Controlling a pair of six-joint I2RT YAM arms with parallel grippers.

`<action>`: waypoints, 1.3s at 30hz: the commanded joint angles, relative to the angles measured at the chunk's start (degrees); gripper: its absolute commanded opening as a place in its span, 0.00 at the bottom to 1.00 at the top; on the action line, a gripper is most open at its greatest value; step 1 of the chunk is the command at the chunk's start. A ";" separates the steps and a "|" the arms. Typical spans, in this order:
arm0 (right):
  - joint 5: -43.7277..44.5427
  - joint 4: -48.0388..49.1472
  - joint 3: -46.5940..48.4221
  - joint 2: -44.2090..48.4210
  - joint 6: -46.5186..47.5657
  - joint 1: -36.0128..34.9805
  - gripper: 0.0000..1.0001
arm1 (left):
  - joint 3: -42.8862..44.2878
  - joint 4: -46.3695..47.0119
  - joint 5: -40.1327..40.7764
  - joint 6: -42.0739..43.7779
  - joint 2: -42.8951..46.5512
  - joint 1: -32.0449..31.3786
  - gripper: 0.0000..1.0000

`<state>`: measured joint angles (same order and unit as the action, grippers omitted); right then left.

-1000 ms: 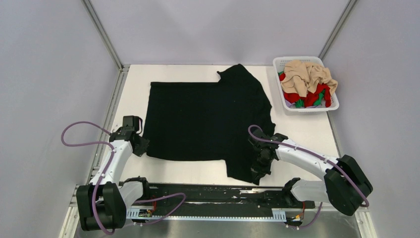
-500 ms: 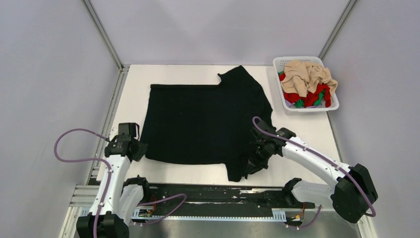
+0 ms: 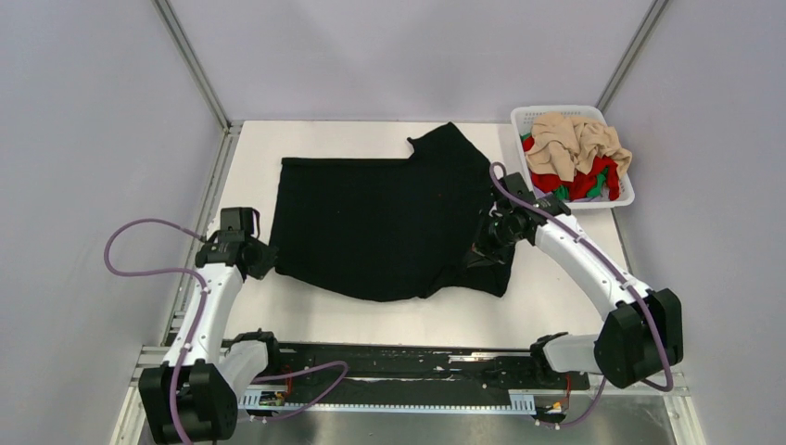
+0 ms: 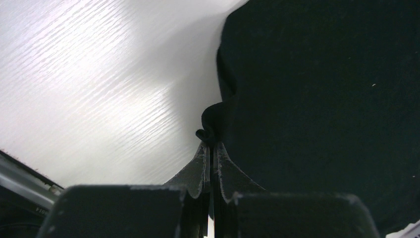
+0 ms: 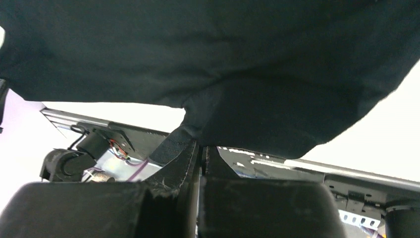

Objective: Fold and stack the t-shirts
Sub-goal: Fold the flattened tshirt in 1/3 of the way

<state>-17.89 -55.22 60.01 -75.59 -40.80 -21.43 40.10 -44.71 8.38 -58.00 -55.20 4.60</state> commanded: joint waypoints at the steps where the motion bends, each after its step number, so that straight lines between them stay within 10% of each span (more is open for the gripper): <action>1: -2.33 4.78 4.88 -2.22 4.01 3.73 0.00 | 4.39 5.10 0.77 -0.62 -3.20 0.23 0.00; 32: -3.38 9.05 38.15 -37.13 11.18 14.03 0.04 | 24.43 14.21 1.83 2.76 -39.92 1.39 0.00; 35: -1.77 9.82 45.99 -44.37 9.51 15.39 0.15 | 29.41 14.68 3.58 2.49 -44.53 1.65 0.21; 38: -2.32 9.54 54.24 -49.58 7.79 16.78 0.48 | 35.11 13.19 3.30 3.54 -47.77 1.81 0.92; 39: -1.95 9.52 55.62 -49.66 7.74 16.83 0.56 | 37.92 11.93 3.08 4.35 -47.88 1.81 0.96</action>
<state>-21.10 -47.72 107.37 -123.00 -31.94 -6.20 69.19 -32.45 9.89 -55.07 -102.41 5.63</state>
